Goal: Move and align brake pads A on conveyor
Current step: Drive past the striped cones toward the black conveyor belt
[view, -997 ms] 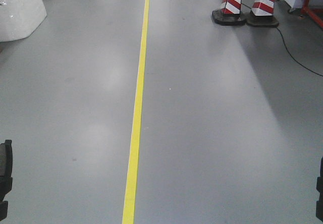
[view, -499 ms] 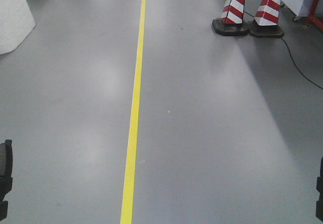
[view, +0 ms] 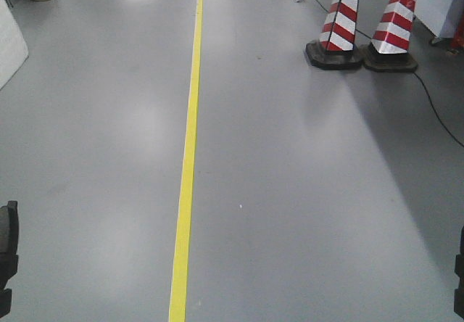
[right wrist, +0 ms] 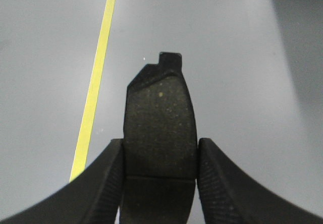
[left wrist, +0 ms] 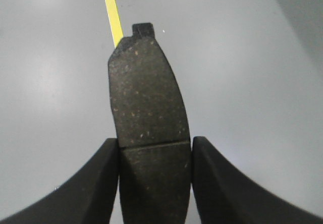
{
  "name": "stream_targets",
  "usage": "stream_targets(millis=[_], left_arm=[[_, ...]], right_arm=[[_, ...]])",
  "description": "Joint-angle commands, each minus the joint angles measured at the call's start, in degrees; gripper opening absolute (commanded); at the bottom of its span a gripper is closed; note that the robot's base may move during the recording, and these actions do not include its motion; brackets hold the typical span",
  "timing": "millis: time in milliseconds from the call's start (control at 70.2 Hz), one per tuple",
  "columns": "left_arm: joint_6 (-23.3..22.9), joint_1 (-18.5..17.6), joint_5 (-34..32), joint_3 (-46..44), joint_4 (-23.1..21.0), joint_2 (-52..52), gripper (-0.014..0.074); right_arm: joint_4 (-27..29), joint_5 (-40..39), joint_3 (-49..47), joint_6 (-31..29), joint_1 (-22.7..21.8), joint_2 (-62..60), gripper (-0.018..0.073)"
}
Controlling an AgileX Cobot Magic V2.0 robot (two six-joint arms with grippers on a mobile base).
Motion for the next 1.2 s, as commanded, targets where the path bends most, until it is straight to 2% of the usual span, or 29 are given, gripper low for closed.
stream_targets(millis=[0,1182], left_arm=[[-0.34,-0.19,-4.51,-1.44,-0.46,0.04,-0.0008],[-0.34,-0.19,-4.51,-1.44,-0.46,0.04,-0.0008]], right_arm=[[-0.14,-4.54,-1.67,-0.25,-0.23,0.24,-0.0002],[-0.14,-4.57,-1.67,-0.25,-0.23,0.24,-0.0002]])
